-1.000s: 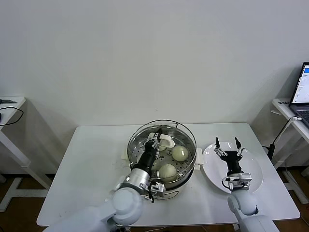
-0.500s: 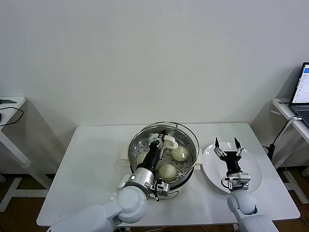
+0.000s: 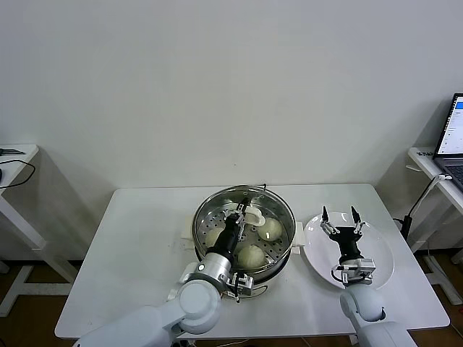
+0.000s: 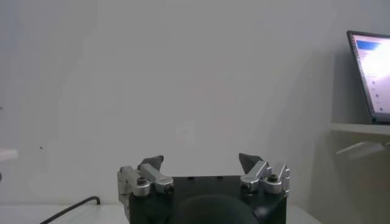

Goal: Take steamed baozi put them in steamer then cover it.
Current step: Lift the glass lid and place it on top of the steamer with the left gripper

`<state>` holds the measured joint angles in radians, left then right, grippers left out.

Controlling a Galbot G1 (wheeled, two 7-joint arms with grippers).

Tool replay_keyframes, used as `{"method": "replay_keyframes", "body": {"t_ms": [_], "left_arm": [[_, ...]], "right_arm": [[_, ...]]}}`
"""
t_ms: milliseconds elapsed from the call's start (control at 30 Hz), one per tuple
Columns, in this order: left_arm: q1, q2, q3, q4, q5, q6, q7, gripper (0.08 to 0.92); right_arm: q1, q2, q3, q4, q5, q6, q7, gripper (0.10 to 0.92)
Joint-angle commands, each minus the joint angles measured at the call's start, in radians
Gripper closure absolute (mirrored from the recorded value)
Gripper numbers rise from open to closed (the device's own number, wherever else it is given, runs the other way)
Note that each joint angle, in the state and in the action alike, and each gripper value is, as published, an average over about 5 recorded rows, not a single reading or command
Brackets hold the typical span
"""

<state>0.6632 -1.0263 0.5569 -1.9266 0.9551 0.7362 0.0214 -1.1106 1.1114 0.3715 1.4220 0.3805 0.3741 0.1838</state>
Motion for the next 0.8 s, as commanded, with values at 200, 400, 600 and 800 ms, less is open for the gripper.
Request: {"method": "replay_keyframes", "body": {"t_ms": [200,400,600,800], "left_arm": [[0.011,-0.001,0.000,0.012,0.046,0.029,0.016,0.802],[0.013,-0.007,0.001,0.023,0.044,0.028,-0.007,0.802],[0.015,-0.006,-0.001,0.037,0.058,0.017,-0.012,0.802],[0.014,-0.006,-0.001,0.039,0.061,0.015,-0.011,0.802]], "right_arm": [[0.002,0.004,-0.001,-0.005,0.000,0.001,-0.001,0.203],[0.000,0.004,-0.002,-0.006,-0.001,0.001,-0.003,0.203],[-0.002,0.005,-0.002,-0.008,-0.001,0.002,-0.005,0.203],[-0.001,0.006,-0.003,-0.008,-0.001,0.002,-0.006,0.203]]}}
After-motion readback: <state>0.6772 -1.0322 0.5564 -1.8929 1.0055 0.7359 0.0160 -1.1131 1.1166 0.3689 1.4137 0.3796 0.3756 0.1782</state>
